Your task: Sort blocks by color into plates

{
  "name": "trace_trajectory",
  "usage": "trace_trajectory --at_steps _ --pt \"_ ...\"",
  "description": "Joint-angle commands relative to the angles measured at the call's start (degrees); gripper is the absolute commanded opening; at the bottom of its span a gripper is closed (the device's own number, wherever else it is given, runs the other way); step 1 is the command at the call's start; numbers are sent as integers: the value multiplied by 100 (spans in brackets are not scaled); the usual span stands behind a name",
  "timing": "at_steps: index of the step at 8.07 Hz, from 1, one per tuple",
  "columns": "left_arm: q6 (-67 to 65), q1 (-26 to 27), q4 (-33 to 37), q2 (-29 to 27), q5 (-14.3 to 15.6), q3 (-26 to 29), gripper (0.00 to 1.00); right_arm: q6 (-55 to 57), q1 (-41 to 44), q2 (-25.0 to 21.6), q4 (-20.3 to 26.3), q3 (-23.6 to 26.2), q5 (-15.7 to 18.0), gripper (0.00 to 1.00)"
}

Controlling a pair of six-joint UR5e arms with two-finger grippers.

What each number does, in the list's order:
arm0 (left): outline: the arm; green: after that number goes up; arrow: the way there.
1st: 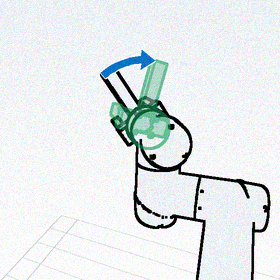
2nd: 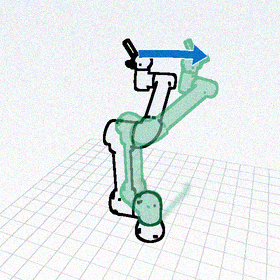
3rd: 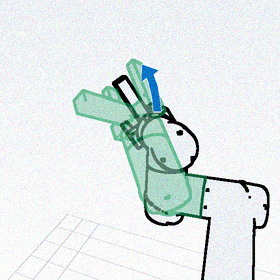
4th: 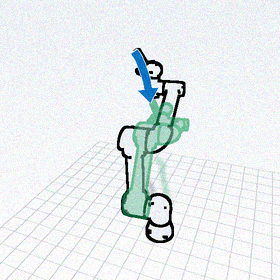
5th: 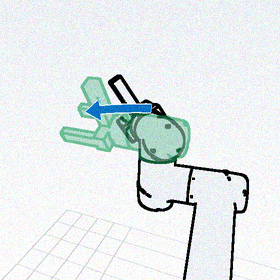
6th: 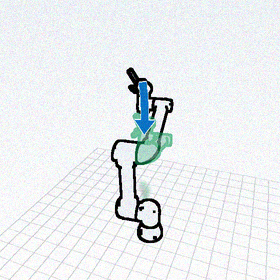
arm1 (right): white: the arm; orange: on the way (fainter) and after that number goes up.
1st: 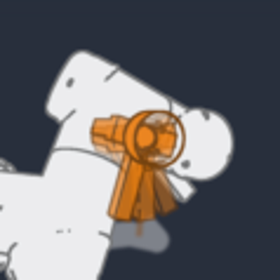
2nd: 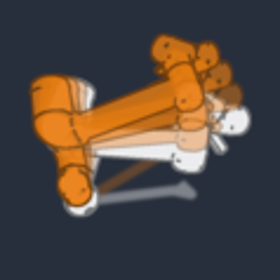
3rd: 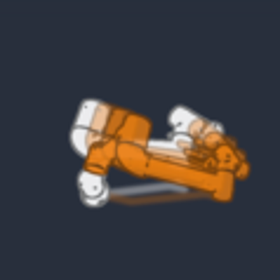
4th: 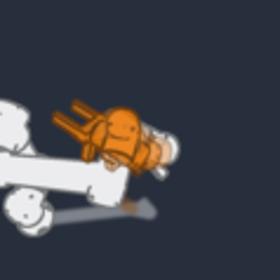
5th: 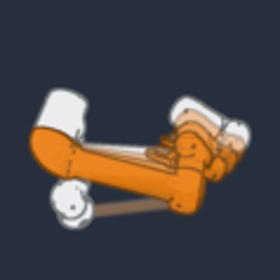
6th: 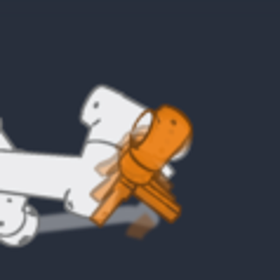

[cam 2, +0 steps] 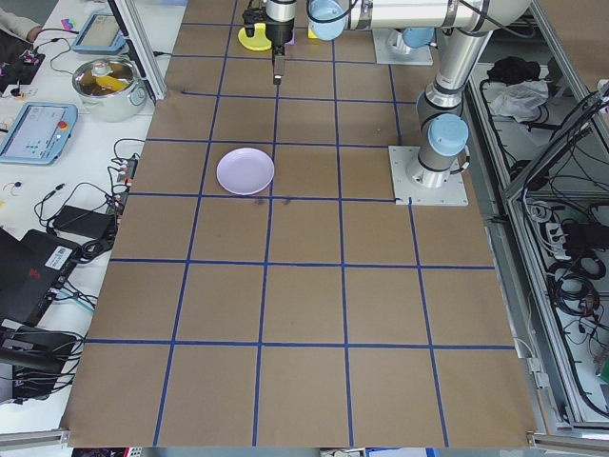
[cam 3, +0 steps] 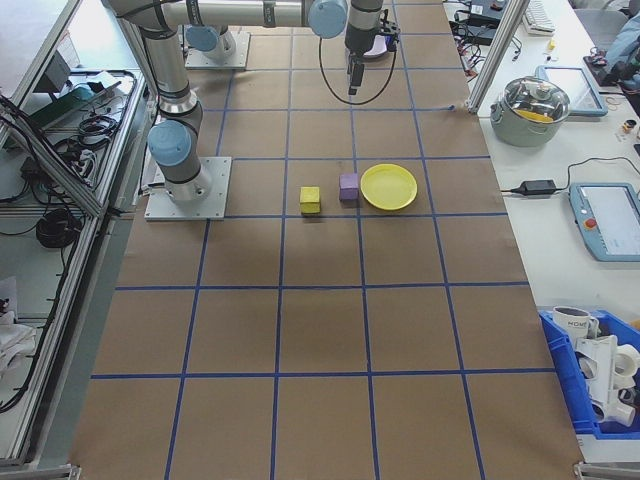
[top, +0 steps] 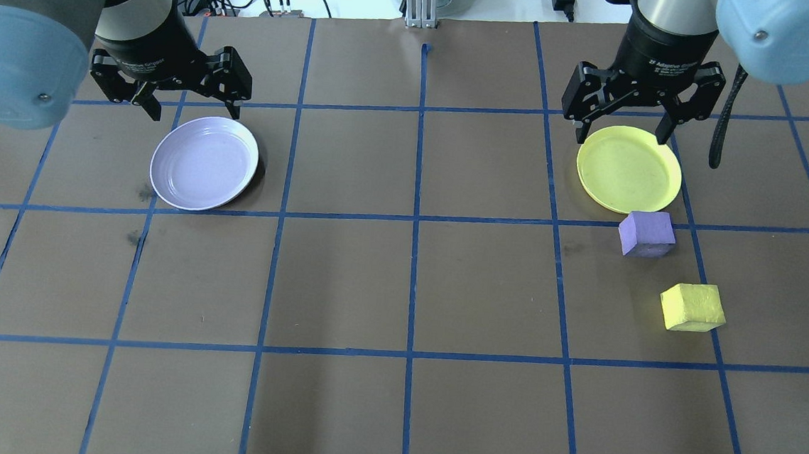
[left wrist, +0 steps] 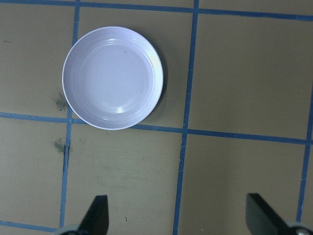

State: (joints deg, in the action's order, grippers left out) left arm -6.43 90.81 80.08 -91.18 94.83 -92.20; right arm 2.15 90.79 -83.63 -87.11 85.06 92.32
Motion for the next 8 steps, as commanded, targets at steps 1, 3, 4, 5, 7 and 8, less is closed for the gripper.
trace_trajectory --at_steps 1,3,4,5,7,8 --pt "10 -2 -1 -5 0 0 100 4 0 5 -17 -7 40 100" --pt "19 -2 -1 -5 0 0 100 -4 0 31 -34 2 -3 100" --pt "19 -2 -1 -5 0 0 100 -13 -26 48 -52 -7 -4 100" --pt "19 -2 -1 -5 9 0 100 -74 -131 57 -87 10 23 100" --pt "19 -19 16 -5 0 9 100 -240 -664 22 -69 124 102 100" --pt "19 -19 16 -13 0 9 100 -903 -1085 14 -78 255 93 100"
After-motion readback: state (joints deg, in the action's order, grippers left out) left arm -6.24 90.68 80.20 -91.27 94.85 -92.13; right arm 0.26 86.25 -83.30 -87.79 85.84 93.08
